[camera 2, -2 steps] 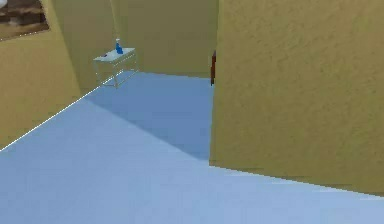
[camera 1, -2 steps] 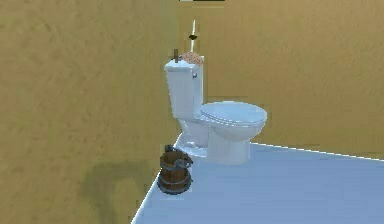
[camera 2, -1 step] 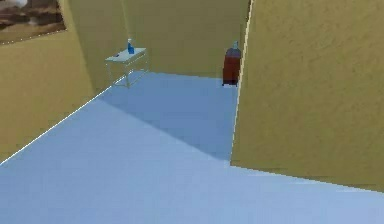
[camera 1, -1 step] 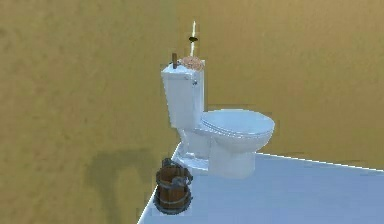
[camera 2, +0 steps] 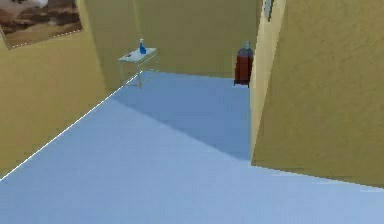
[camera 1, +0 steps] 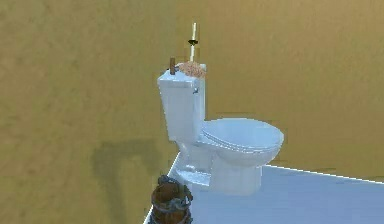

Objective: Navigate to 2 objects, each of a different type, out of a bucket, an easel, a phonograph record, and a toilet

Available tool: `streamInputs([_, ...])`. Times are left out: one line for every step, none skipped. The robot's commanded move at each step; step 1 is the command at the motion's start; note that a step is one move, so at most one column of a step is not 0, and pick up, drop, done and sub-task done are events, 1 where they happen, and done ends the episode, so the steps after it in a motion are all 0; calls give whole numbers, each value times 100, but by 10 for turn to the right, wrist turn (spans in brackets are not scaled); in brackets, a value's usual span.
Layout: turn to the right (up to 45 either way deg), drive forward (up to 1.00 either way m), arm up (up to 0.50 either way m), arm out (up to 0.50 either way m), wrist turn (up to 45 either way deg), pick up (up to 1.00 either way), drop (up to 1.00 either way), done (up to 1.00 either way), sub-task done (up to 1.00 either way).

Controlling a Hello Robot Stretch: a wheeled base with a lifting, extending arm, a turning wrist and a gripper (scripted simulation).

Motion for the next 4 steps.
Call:
streamInputs([450, 0, 0, 0, 0, 0, 0, 0, 0])
streamInputs([30, 0, 0, 0, 0, 0, 0, 0, 0])
streamInputs([0, 45, 0, 0, 0, 0, 0, 0, 0])
streamInputs([-450, 0, 0, 0, 0, 0, 0, 0, 0])
